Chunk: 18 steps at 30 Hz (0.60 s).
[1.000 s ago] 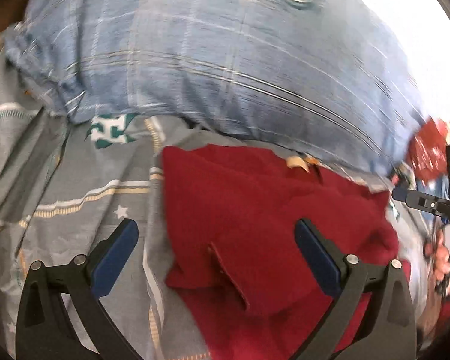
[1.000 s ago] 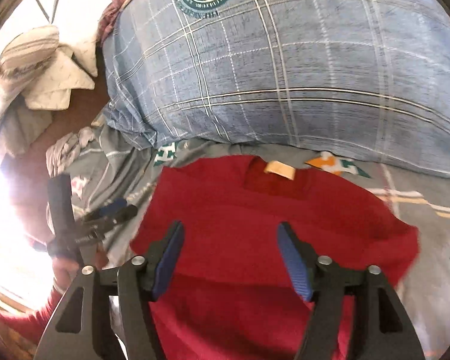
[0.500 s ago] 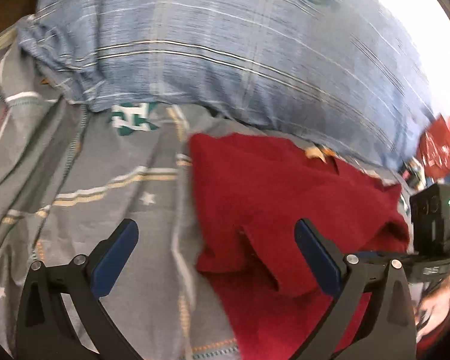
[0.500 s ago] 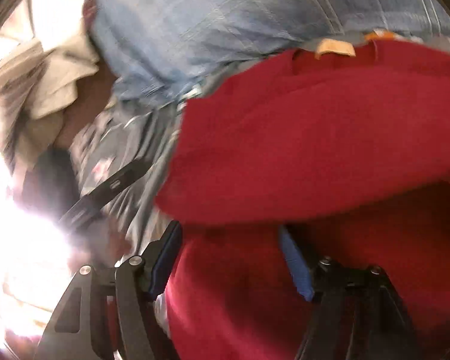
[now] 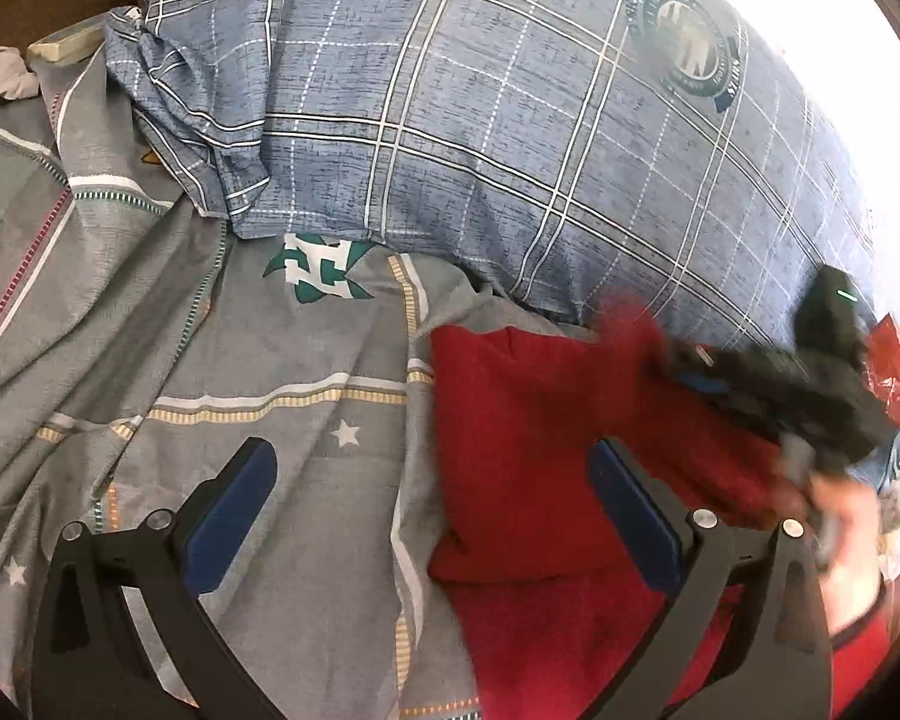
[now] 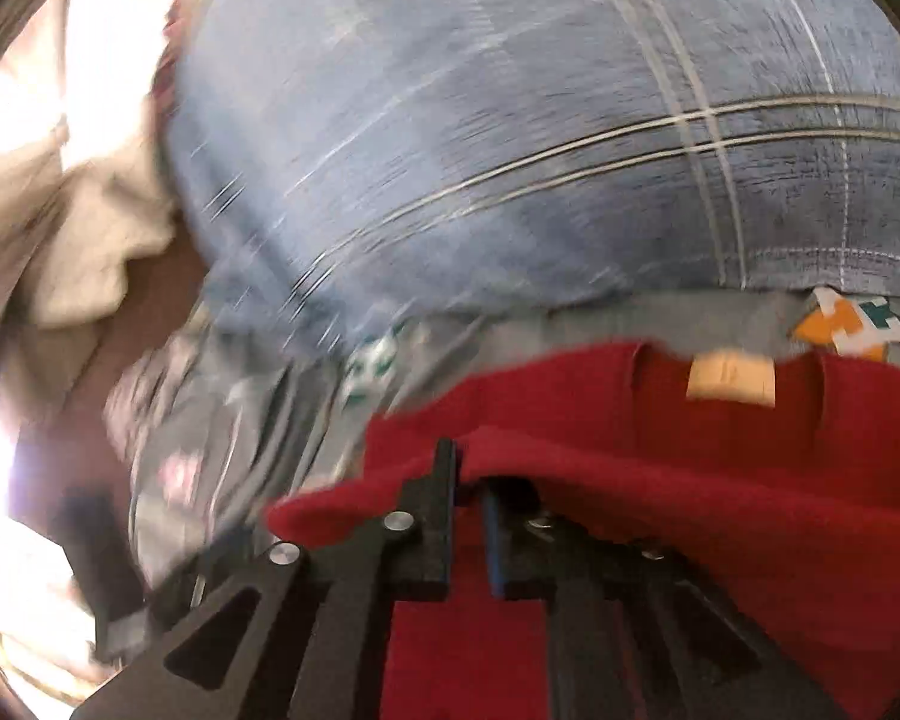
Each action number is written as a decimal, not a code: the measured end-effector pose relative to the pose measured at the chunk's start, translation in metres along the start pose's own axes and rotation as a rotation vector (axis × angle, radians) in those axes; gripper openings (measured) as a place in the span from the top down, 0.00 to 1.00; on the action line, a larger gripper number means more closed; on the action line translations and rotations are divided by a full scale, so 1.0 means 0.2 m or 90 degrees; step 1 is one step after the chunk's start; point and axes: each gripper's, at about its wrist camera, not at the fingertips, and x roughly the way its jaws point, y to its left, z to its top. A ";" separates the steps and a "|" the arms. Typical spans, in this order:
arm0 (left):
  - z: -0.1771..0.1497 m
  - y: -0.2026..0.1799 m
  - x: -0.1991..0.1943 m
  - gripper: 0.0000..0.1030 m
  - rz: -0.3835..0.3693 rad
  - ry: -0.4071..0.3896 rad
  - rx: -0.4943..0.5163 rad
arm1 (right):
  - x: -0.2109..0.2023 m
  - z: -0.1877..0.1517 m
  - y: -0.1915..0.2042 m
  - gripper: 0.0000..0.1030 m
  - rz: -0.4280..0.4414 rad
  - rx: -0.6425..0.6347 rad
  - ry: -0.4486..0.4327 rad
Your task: Fold small clothes
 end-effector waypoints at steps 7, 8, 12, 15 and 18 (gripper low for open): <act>0.01 0.01 0.00 0.00 0.006 0.002 0.001 | 0.07 -0.02 0.01 0.37 0.001 -0.017 -0.006; 0.01 0.01 0.00 0.00 0.010 0.001 0.000 | 0.05 -0.05 0.06 0.38 0.002 -0.052 -0.015; 0.00 0.00 0.02 0.00 0.022 0.011 0.002 | 0.06 -0.14 0.22 0.38 -0.075 -0.202 -0.021; -0.01 0.00 0.04 0.00 0.033 0.016 0.008 | 0.20 -0.11 0.23 0.40 -0.139 -0.234 0.000; -0.01 0.01 0.05 0.00 0.039 0.021 0.006 | 0.34 -0.08 0.21 0.42 -0.165 -0.250 0.023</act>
